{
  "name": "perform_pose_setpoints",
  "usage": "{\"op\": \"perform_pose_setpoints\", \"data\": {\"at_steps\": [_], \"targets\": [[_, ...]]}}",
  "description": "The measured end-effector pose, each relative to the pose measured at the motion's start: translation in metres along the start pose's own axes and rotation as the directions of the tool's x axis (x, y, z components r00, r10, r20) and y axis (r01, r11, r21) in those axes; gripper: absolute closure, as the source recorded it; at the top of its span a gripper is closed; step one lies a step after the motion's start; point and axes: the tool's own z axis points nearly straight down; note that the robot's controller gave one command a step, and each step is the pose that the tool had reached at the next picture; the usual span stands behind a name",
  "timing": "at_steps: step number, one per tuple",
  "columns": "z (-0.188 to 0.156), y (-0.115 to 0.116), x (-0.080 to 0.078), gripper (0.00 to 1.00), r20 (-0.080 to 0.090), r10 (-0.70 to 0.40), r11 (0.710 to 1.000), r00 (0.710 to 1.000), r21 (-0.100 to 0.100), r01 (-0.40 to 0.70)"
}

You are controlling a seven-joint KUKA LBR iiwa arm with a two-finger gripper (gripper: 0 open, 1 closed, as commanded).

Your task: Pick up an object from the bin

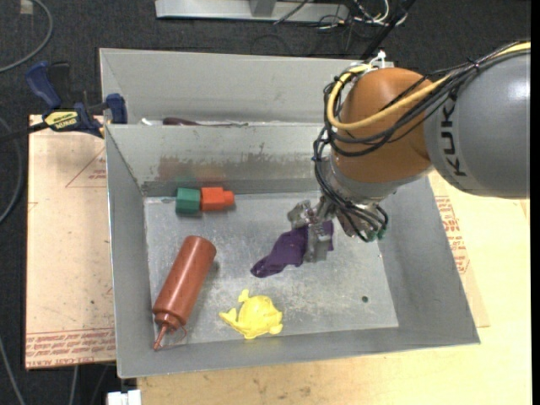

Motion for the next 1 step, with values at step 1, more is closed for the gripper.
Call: {"op": "perform_pose_setpoints", "data": {"at_steps": [1], "targets": [[-0.1279,-0.0034,-0.0017,1.00,0.005,0.079,0.997,0.997,0.000,-0.079]]}}
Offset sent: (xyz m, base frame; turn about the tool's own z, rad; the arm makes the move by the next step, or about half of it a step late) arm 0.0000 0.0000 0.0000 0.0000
